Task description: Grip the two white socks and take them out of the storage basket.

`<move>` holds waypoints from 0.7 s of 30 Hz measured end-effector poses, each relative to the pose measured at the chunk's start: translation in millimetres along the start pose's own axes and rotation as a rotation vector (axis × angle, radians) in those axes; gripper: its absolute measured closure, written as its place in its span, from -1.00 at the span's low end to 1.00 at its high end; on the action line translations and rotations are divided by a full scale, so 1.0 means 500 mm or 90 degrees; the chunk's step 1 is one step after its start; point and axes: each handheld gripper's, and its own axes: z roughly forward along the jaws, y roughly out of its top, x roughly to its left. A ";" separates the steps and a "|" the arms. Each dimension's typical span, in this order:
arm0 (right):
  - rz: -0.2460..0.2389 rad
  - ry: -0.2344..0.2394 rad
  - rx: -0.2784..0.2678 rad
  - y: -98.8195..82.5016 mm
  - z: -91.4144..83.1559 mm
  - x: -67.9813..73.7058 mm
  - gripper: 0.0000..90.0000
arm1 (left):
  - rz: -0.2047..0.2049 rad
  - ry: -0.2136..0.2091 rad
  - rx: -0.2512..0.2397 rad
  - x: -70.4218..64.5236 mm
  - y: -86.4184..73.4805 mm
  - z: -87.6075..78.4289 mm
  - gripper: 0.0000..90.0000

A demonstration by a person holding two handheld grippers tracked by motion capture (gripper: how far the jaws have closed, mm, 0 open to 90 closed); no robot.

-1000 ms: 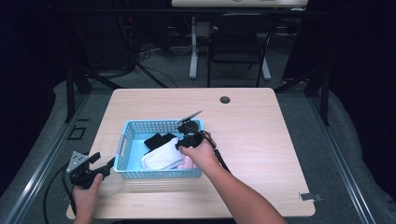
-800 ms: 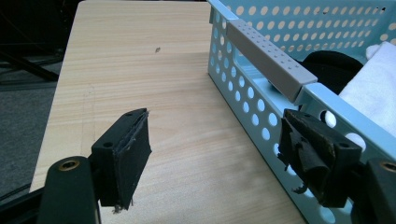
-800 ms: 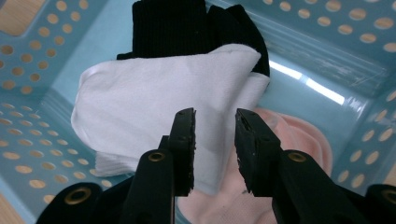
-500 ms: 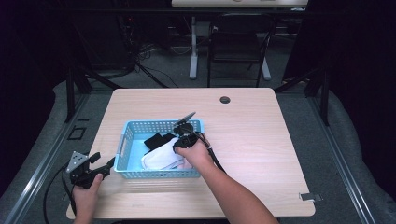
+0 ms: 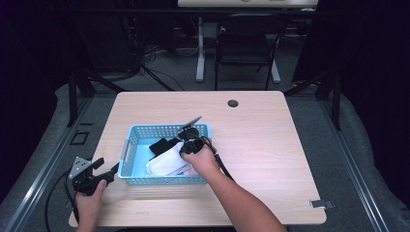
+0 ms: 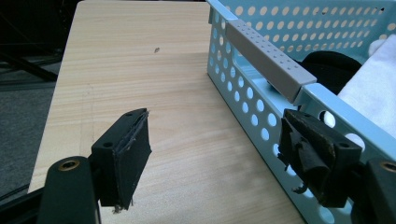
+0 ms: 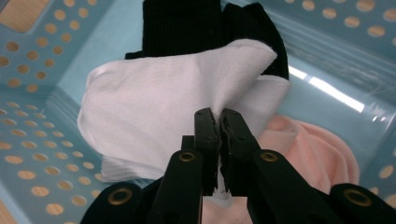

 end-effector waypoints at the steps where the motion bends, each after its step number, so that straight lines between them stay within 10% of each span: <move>1: -0.009 -0.003 -0.015 -0.002 -0.003 0.004 0.91 | 0.000 0.000 0.000 0.000 0.000 0.000 -0.45; 21: -0.157 0.014 -0.220 -0.048 -0.149 0.076 0.92 | 0.002 0.000 0.003 -0.002 0.000 0.001 -0.45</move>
